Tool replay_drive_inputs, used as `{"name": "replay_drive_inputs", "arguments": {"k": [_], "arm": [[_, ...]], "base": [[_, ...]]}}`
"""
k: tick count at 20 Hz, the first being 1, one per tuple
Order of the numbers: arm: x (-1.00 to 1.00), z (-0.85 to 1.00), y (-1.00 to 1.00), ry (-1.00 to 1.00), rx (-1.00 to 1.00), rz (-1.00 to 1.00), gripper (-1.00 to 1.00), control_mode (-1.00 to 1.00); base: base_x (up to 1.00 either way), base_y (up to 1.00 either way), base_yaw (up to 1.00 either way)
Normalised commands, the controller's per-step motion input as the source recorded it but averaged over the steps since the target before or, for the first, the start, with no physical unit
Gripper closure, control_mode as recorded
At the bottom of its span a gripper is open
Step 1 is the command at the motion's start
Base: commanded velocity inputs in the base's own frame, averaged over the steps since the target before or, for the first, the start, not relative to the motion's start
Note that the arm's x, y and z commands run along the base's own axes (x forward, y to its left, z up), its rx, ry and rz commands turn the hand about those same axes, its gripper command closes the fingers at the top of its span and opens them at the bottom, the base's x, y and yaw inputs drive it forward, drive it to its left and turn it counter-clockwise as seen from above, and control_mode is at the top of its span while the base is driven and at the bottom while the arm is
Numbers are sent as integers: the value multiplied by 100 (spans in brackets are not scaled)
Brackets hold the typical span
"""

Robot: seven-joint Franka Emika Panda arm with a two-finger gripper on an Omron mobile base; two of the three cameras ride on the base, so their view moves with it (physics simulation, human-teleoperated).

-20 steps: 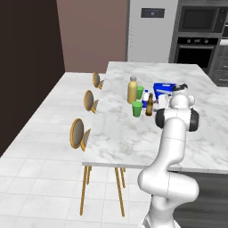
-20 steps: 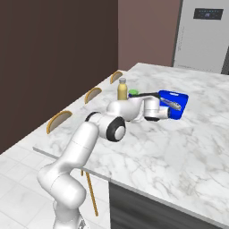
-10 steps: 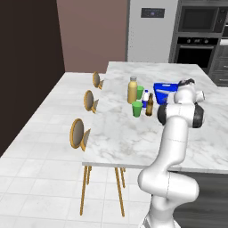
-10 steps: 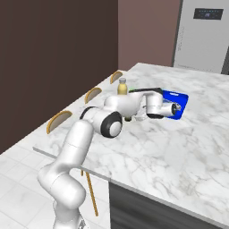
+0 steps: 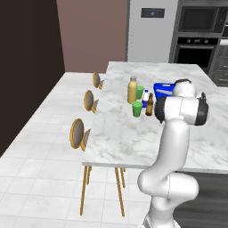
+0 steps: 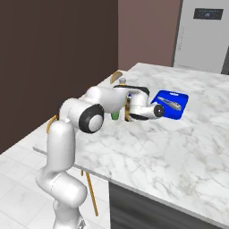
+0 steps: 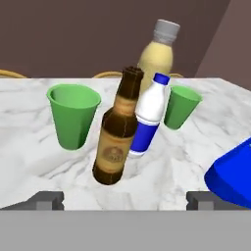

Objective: Place the drinks on the dining counter in a tight cluster.

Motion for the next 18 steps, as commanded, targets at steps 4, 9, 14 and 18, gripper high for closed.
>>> {"name": "replay_drive_inputs", "arguments": {"k": [4,9,14,18], "arm": [[-36,39,5,33,-2,-30,-100,-100],[-49,34,1,25,0,-27,-100,-100],[-57,35,0,17,0,-23,-100,-100],[-61,28,4,10,1,-31,-100,-100]], "base": [[0,0,0],[0,0,0],[0,0,0],[0,0,0]]}}
